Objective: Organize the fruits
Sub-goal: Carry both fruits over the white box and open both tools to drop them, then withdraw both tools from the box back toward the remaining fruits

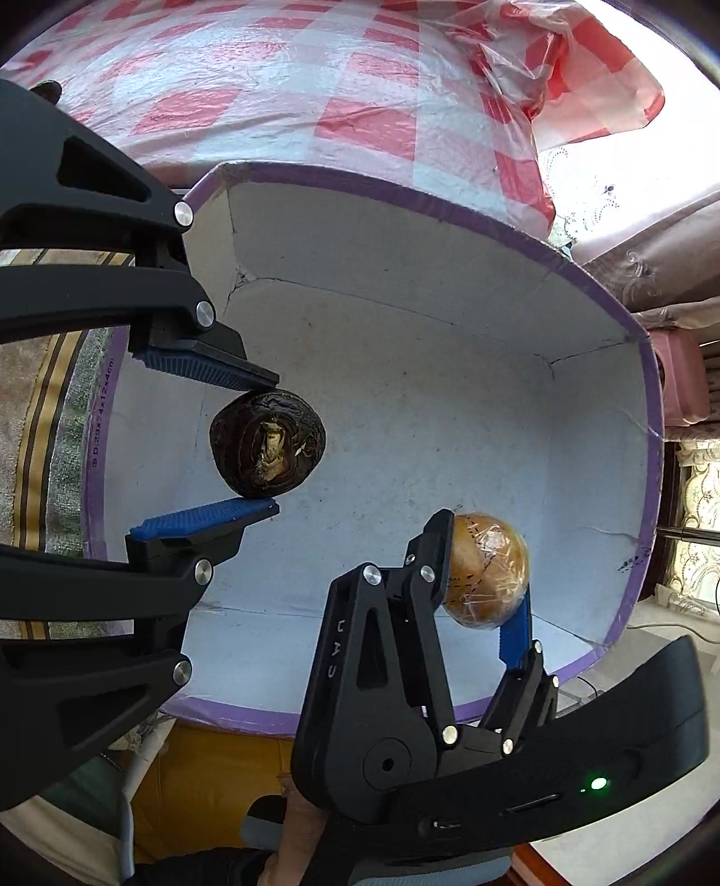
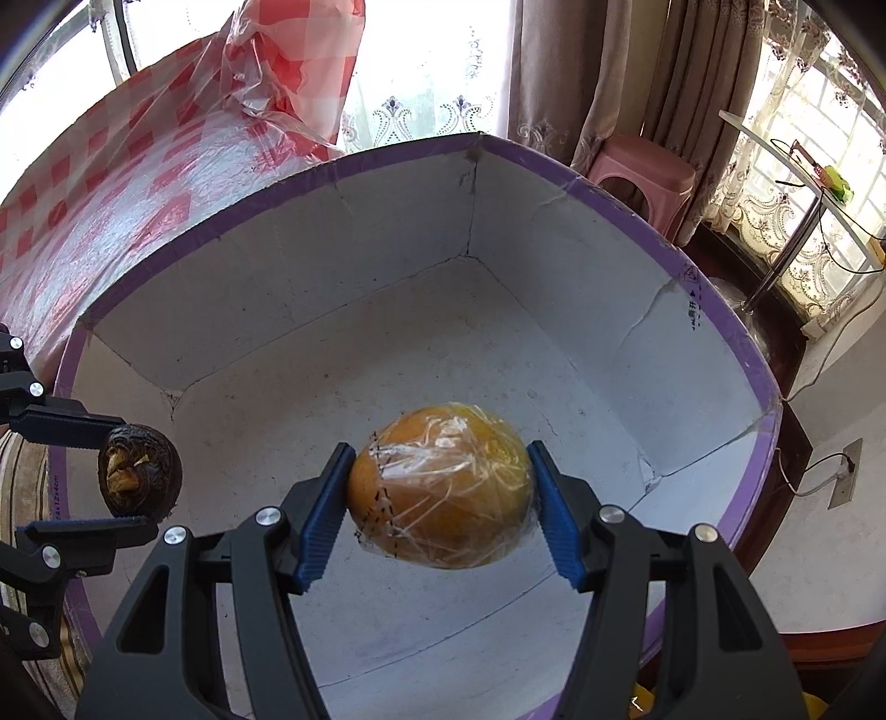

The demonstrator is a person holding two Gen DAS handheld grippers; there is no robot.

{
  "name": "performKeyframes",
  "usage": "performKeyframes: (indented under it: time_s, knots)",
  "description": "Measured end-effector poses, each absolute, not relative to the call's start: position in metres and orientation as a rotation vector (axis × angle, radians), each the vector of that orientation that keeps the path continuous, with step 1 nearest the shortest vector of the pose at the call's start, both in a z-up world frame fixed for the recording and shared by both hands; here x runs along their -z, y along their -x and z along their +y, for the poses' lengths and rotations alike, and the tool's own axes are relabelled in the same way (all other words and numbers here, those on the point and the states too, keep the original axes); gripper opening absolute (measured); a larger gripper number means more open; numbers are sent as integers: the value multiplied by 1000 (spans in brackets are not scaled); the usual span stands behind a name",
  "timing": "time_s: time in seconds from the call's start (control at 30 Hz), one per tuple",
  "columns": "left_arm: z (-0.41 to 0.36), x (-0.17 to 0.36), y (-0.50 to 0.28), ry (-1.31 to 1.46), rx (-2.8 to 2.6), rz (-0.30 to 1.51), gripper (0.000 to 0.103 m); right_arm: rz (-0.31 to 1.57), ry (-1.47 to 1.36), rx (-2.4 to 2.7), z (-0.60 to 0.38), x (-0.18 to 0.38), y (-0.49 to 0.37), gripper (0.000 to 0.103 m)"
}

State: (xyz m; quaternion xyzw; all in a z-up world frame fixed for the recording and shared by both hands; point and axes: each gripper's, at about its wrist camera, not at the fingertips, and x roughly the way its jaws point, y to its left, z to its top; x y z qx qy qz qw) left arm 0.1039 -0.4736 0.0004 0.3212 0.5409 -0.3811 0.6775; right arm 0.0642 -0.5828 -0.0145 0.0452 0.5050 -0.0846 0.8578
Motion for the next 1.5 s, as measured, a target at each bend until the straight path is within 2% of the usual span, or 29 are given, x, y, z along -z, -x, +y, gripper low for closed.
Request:
performKeyframes:
  time_s: [0.07, 0.1, 0.13, 0.2, 0.23, 0.27, 0.3, 0.43, 0.53, 0.63, 0.73, 0.9, 1.1, 1.5]
  knots:
    - [-472, 4, -104, -730, 860, 1227, 39, 1064, -101, 171, -583, 14, -65, 63]
    - [-470, 5, -104, -726, 858, 1233, 44, 1061, -101, 172, -583, 14, -65, 63]
    - [-468, 4, -104, -716, 858, 1238, 55, 1065, -97, 175, -583, 14, -65, 63]
    - [-464, 2, -104, -712, 854, 1221, 63, 1069, -104, 175, -582, 14, -67, 65]
    - [-461, 1, -105, -706, 854, 1218, 69, 1057, -100, 177, -582, 12, -67, 74]
    - [-459, -1, -106, -693, 856, 1217, 71, 1046, -89, 182, -581, 9, -66, 82]
    - [-459, -2, -108, -682, 859, 1217, 73, 1039, -78, 184, -580, 7, -67, 85]
    - [-447, -16, -110, -627, 868, 1200, 73, 1032, -74, 195, -581, 3, -66, 88]
    - [-432, -30, -107, -579, 875, 1169, 73, 1006, -75, 240, -584, -3, -65, 93]
    - [-413, -50, -100, -562, 862, 1085, 73, 955, -48, 291, -583, -17, -62, 94]
    - [-384, -74, -96, -526, 847, 990, 73, 903, -1, 354, -577, -33, -61, 101]
    - [-346, -109, -96, -520, 734, 857, 74, 814, 15, 304, -560, -57, -56, 101]
    - [-277, -132, -89, -393, 604, 845, 81, 765, 9, 170, -527, -73, -54, 101]
    - [-151, -133, -51, -161, 401, 773, 82, 793, 2, -143, -444, -75, -53, 101]
